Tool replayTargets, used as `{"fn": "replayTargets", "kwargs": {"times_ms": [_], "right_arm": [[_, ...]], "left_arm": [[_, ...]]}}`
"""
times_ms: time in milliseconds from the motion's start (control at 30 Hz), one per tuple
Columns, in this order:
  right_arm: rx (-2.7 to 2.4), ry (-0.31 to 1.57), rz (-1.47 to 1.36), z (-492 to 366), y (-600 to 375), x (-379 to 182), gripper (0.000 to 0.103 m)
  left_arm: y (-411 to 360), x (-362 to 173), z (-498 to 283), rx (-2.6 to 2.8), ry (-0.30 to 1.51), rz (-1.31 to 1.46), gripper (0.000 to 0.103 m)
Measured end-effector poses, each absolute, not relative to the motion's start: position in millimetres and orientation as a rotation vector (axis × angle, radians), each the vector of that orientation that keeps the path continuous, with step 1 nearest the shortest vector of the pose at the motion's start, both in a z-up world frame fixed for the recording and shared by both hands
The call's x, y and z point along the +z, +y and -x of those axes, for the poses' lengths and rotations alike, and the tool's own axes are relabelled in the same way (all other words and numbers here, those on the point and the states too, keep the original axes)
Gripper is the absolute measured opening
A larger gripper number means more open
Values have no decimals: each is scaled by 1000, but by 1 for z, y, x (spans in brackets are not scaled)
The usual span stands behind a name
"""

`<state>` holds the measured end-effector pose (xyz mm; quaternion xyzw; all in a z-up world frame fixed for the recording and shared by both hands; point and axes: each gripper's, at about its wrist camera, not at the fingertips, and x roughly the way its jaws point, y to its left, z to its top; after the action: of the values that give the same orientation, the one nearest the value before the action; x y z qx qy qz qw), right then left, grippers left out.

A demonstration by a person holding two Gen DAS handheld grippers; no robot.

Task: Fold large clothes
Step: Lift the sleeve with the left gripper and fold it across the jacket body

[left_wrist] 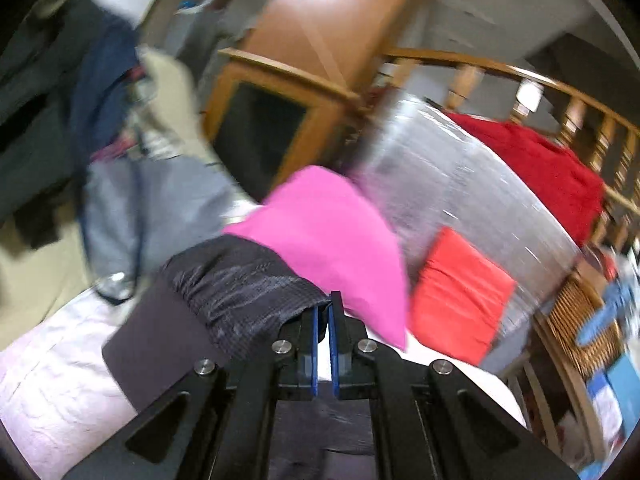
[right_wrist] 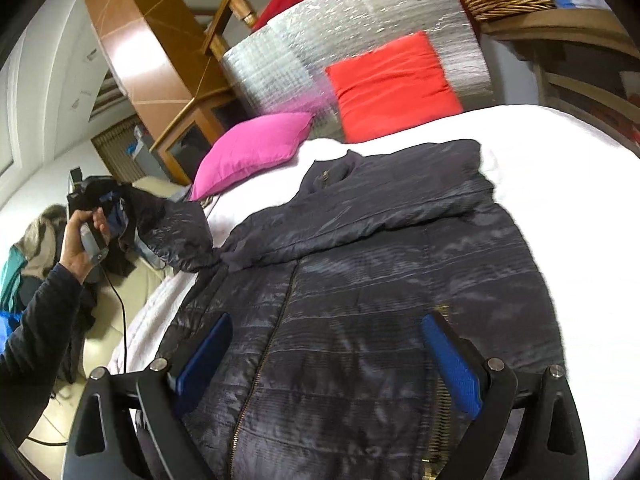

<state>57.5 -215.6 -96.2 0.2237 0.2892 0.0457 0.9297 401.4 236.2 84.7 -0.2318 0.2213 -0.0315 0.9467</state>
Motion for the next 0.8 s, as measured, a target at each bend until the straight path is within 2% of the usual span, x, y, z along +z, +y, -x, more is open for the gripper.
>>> {"fn": "replayTargets", "kwargs": {"times_ms": [133, 300, 467, 600, 633, 667, 700, 733, 767, 800], "right_arm": [[71, 576, -495, -49, -235, -96, 97], [48, 563, -534, -43, -253, -98, 97], [31, 573, -557, -40, -261, -101, 97], [28, 584, -559, -38, -262, -102, 97], [28, 588, -559, -38, -263, -103, 97], [29, 593, -560, -38, -263, -103, 97], [30, 596, -559, -39, -263, -103, 97], [31, 600, -556, -40, -262, -103, 97], [33, 604, -551, -41, -261, -102, 97], [35, 607, -548, -43, -260, -102, 97]], "left_arm": [[163, 94, -392, -148, 444, 370, 4], [80, 72, -385, -253, 495, 299, 4], [-5, 21, -373, -307, 596, 170, 4], [-49, -36, -372, -367, 755, 73, 7], [-57, -50, -372, -381, 807, 52, 9], [-61, -57, -370, -388, 834, 46, 21], [-62, -63, -368, -391, 860, 45, 37], [-61, -67, -364, -397, 877, 57, 45], [-58, -64, -362, -400, 878, 70, 59], [-53, -62, -356, -400, 867, 86, 68]]}}
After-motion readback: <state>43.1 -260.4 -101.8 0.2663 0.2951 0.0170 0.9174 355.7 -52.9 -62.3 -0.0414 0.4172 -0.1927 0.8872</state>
